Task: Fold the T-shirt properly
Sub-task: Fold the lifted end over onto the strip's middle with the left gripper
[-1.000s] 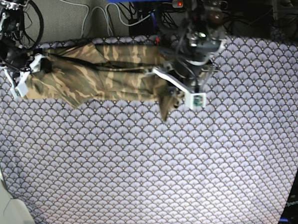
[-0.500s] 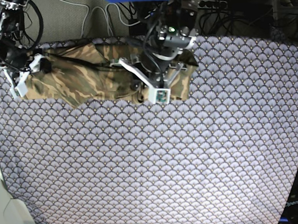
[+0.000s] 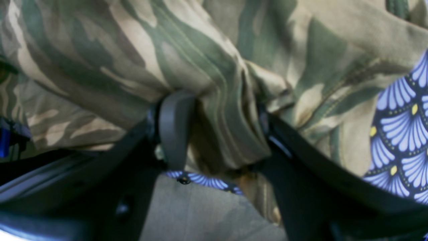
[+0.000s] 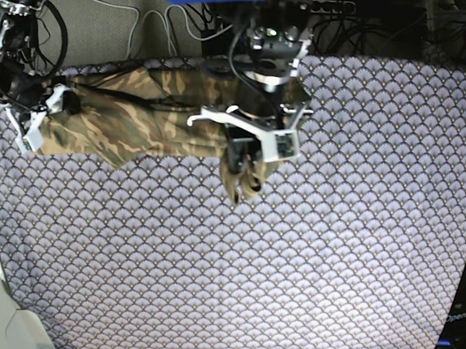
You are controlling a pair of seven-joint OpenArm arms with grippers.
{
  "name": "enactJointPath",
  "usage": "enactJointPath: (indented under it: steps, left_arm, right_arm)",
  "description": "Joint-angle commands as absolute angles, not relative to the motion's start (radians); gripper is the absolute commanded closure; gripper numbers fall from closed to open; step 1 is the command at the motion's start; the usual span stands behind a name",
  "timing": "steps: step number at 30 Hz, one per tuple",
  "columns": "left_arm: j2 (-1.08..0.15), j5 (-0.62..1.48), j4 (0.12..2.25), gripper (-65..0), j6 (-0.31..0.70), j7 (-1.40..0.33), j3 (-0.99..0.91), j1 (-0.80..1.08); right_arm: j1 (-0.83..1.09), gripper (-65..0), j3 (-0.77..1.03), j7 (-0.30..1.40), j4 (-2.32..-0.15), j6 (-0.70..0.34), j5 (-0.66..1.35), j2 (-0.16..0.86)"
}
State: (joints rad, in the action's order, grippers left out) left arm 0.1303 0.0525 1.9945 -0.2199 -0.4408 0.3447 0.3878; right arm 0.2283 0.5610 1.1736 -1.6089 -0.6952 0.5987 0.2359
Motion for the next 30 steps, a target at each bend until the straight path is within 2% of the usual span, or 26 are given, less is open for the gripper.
enactJointPath:
  steps: [1, 4, 11, 19, 25, 30]
  left_arm:
    - [0.143, 0.054, 2.015, -0.2, -0.217, -0.41, 0.352, 0.386]
    - [0.148, 0.065, 2.029, -0.2, -0.262, -0.404, 0.341, 0.406]
    - [0.134, 0.168, 2.028, -0.2, -0.271, -0.369, 0.343, 0.407]
    - [-0.015, 0.171, 2.028, -0.2, -0.275, -0.36, 0.559, 0.314]
    - [-0.013, 0.17, 2.014, -0.2, -0.269, -0.369, 0.573, 0.288]
    - [-0.013, 0.179, 1.923, -0.2, -0.272, -0.371, 0.575, 0.262]
  right_arm:
    - [0.225, -27.9, 0.565, 1.158, -1.621, -0.698, 0.604, 0.254]
    - [0.225, -27.8, 0.565, 1.158, -1.621, -0.698, 0.604, 0.254]
    - [0.225, -27.8, 0.565, 1.156, -1.621, -0.698, 0.604, 0.254]
    - [0.223, -27.8, 0.565, 1.156, -1.621, -0.698, 0.604, 0.254]
    - [0.223, -27.8, 0.565, 1.155, -1.621, -0.698, 0.604, 0.254]
    - [0.223, -27.8, 0.565, 1.155, -1.621, -0.698, 0.604, 0.254]
